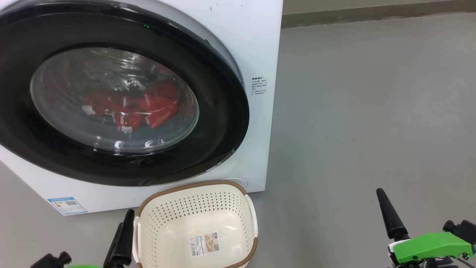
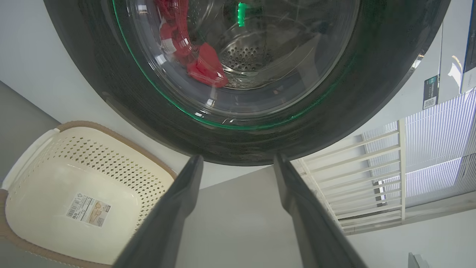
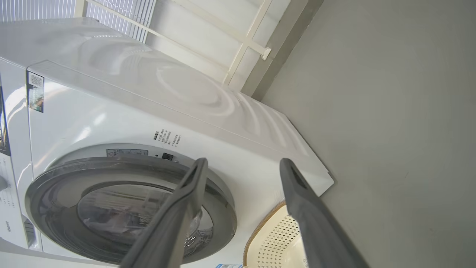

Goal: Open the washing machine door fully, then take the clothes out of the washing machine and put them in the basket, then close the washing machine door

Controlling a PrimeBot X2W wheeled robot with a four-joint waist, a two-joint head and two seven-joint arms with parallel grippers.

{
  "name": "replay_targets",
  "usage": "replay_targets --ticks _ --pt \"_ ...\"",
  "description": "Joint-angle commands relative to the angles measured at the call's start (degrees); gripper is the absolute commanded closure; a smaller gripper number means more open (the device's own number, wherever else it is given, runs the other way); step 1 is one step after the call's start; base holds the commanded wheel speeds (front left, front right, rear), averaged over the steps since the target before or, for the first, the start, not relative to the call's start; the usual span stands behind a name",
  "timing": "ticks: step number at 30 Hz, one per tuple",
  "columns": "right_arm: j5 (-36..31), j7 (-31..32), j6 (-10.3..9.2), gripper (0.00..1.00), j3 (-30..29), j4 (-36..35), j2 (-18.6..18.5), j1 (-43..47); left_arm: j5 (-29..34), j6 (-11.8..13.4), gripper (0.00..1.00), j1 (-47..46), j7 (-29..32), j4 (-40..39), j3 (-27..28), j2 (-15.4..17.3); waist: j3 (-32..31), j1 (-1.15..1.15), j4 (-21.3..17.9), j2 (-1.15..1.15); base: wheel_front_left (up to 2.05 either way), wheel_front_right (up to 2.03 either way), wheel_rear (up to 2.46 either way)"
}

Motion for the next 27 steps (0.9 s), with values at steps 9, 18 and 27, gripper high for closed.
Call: replay_targets --ticks 9,18,27 --pt "-7.5 -2.0 0.01 0.0 2.0 -2.3 -1.4 -0.6 8.2 1.6 0.0 0.1 -2.1 -3.6 -0.3 0.9 0.4 0.0 0.0 0.0 0.0 0.0 0.0" --pt "-12.8 -3.5 0.01 0.0 2.8 -3.1 -1.7 -0.5 14.9 2.2 0.0 0.6 -3.6 -5.0 -0.6 1.0 0.5 0.0 0.0 0.0 0.0 0.0 0.0" --pt "-17.7 -5.1 0.01 0.0 3.8 -3.9 -2.0 0.0 21.3 2.6 0.0 1.0 -5.1 -6.1 -0.9 1.1 0.5 0.0 0.1 0.0 0.0 0.0 0.0"
